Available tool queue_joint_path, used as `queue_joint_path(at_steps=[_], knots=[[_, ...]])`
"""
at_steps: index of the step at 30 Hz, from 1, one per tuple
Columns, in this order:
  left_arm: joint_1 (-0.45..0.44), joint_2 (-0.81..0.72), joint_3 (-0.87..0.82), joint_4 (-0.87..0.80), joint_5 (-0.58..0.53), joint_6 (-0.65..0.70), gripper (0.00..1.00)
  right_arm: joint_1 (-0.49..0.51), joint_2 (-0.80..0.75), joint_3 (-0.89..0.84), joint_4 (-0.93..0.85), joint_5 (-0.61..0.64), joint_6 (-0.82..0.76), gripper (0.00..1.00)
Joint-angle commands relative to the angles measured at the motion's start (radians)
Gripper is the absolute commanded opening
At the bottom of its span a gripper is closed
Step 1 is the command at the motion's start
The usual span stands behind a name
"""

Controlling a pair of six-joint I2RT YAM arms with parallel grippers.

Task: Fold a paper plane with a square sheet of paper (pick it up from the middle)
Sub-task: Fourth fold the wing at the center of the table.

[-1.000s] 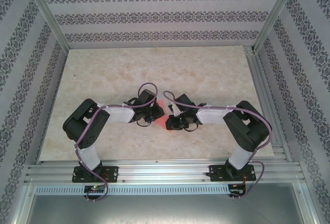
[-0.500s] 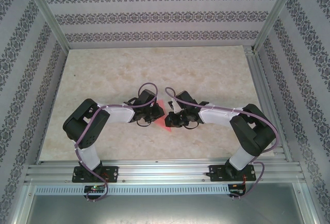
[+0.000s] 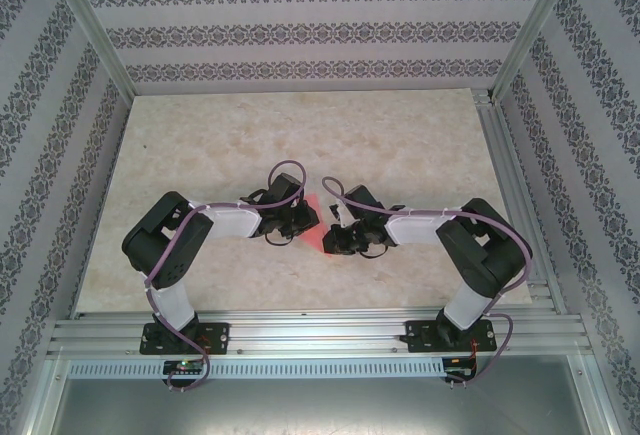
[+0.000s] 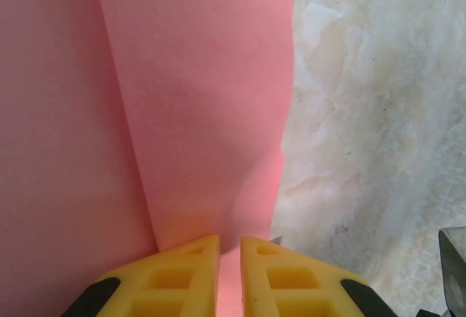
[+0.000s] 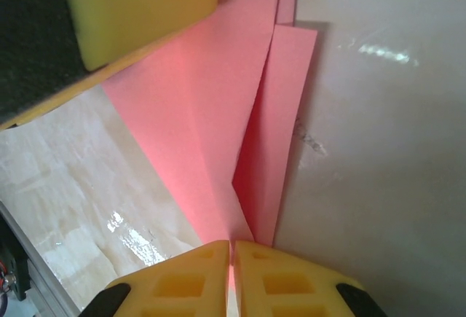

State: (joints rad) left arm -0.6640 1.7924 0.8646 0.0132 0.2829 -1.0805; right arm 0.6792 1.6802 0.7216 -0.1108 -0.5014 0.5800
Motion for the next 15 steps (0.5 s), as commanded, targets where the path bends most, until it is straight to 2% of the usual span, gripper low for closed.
queue_joint_path(at_steps=[1, 4, 11, 15], knots=[[-0.009, 0.02, 0.016, -0.034, 0.003, 0.023, 0.18, 0.018, -0.048, -0.004, -0.095, 0.03, 0.0, 0.13], [-0.009, 0.021, 0.016, -0.034, 0.003, 0.024, 0.17, 0.022, -0.08, -0.005, -0.118, 0.041, -0.006, 0.13], [-0.01, 0.027, 0.024, -0.035, 0.009, 0.025, 0.18, 0.02, 0.033, -0.083, -0.053, 0.05, 0.015, 0.12], [-0.009, 0.025, 0.02, -0.035, 0.007, 0.025, 0.17, 0.017, 0.022, -0.07, -0.086, 0.053, 0.009, 0.12]])
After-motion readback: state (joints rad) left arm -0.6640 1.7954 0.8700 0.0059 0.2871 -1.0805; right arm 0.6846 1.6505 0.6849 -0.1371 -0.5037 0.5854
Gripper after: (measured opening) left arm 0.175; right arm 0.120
